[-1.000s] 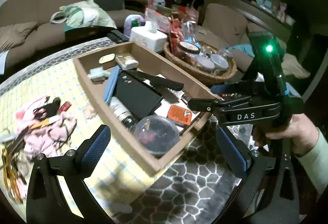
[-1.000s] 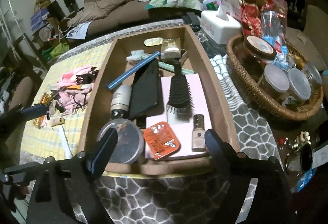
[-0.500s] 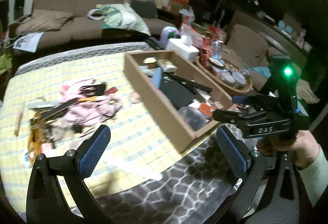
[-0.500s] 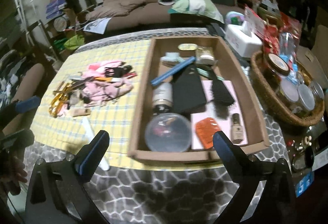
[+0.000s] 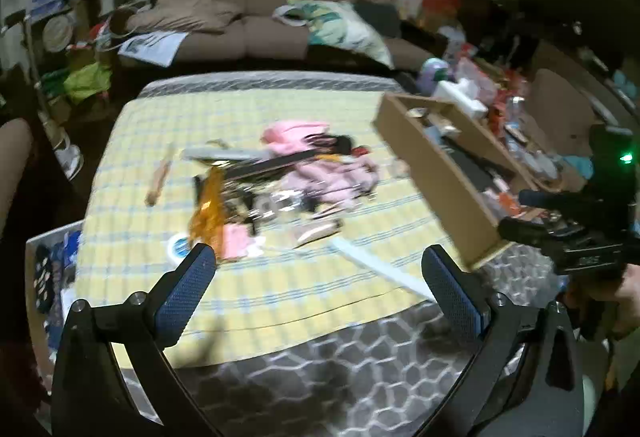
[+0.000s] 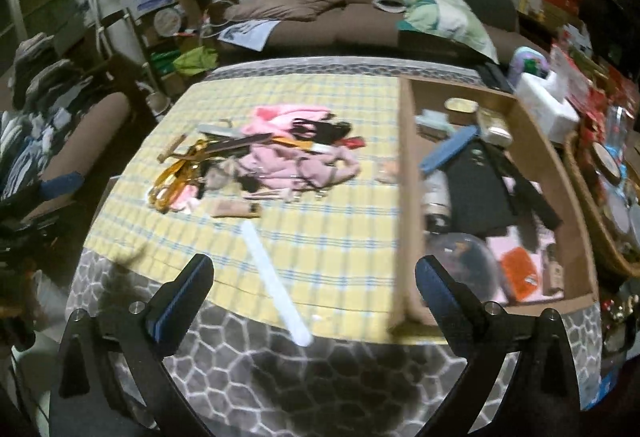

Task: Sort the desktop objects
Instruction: 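Withdraw both tools from the tray back over the table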

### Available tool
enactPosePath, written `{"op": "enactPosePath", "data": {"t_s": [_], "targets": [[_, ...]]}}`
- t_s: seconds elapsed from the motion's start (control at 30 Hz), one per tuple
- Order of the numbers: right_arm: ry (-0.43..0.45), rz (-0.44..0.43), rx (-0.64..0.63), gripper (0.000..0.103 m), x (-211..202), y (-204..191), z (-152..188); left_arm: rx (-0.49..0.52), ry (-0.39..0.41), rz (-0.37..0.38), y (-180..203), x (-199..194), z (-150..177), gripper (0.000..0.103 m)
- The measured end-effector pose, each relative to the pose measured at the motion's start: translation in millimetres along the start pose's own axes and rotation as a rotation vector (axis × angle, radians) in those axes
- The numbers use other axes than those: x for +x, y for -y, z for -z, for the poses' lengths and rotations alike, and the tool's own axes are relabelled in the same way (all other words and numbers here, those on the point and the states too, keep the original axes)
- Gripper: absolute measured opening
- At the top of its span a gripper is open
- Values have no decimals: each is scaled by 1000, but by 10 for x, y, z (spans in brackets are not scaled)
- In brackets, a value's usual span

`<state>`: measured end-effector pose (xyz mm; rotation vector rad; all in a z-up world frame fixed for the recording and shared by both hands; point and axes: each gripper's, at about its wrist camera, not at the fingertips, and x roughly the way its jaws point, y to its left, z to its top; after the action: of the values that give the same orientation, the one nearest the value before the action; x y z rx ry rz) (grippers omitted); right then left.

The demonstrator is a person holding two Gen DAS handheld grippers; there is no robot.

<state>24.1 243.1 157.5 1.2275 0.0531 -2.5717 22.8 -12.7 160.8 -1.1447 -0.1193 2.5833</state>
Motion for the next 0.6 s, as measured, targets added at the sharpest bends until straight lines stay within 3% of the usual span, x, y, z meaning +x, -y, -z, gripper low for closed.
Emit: {"op": "enactPosePath", "data": {"t_s": [0.3, 0.6], "targets": [[2, -49, -42, 103, 392, -409, -54, -106, -39, -76, -613, 249, 219, 103], [-23, -66, -56, 103, 861, -638, -123, -133, -73, -134, -938, 562, 244, 103]]}}
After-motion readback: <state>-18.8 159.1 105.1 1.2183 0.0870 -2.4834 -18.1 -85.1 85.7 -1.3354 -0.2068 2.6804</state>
